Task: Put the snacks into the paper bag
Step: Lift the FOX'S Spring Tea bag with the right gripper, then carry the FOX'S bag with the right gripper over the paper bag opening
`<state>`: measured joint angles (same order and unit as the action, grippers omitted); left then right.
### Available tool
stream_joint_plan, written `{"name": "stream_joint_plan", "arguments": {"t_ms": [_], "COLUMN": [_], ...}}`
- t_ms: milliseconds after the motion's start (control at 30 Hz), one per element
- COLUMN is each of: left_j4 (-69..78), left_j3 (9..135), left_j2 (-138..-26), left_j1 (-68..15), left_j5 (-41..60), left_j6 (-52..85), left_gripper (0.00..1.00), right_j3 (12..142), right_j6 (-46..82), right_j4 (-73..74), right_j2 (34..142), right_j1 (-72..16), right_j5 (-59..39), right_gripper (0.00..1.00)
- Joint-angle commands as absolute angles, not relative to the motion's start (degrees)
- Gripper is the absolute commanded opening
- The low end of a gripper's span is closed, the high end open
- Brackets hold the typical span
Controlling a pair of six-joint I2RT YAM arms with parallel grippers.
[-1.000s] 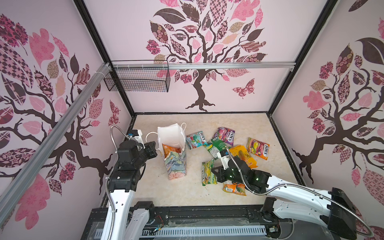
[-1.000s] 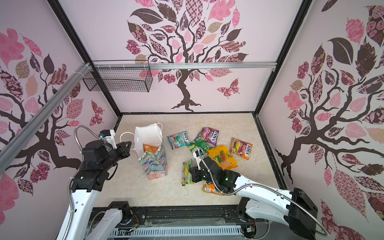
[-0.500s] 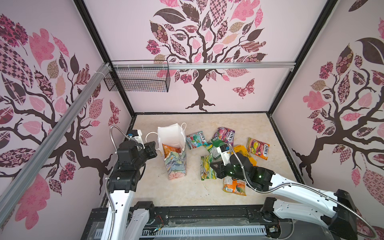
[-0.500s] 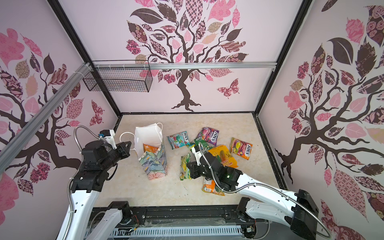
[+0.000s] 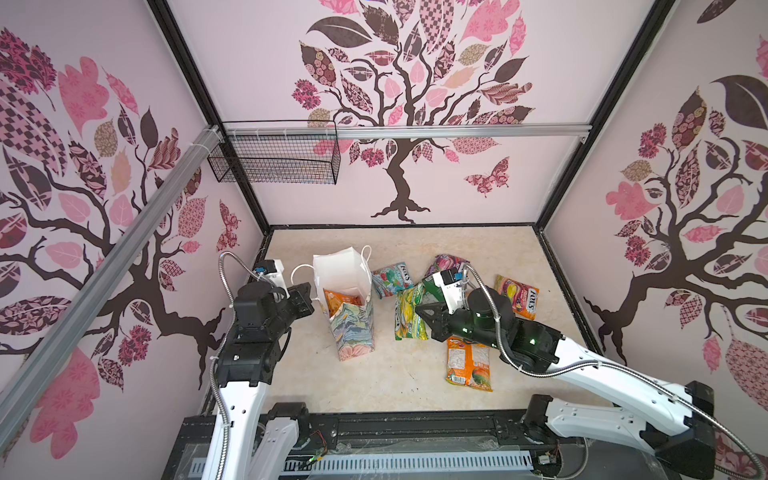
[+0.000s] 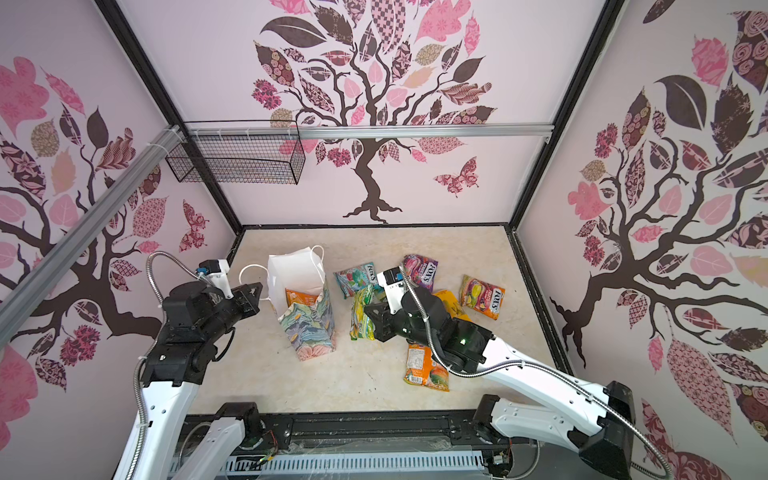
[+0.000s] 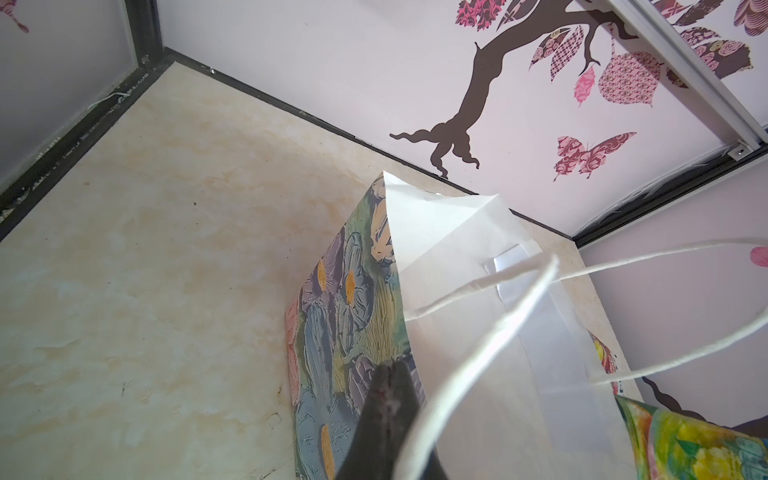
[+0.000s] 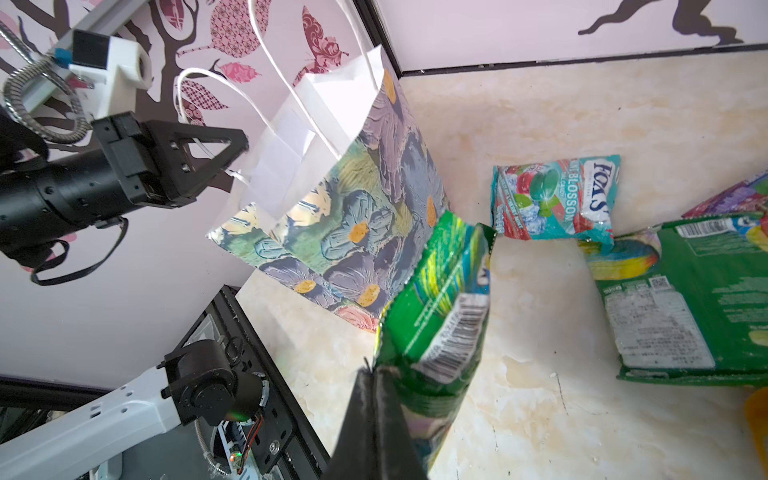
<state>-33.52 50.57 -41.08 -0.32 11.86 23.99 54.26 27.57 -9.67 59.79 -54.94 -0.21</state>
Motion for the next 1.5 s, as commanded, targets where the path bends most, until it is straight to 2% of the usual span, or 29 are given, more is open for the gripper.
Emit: {"name": "stream_joint_plan", "arguments": {"t_ms": [0,967,1467], "left_j4": [-33.1,-33.1,-32.8], "left_j3": [51.1,51.5,51.3], "left_j2": [-40.7,-40.8,-41.2], "left_j1": [-0.5,-0.4,-0.4], "left_j5": [12.0,11.5,11.9], "left_j6": [23.6,23.3,23.4], "left_gripper": [0.02,0.03,0.03], "right_j3": [59.4,83.8,99.0], "right_j6": [24.7,17.6,15.9], "right_j4": [-10.3,-17.8,-20.2], "right_j2": [60.8,69.4,77.1], "right_j1": [-54.7,-54.7,-54.8], "right_j5": [-1.0,-5.6,-12.1], "right_gripper": [0.00,0.00,0.00]}}
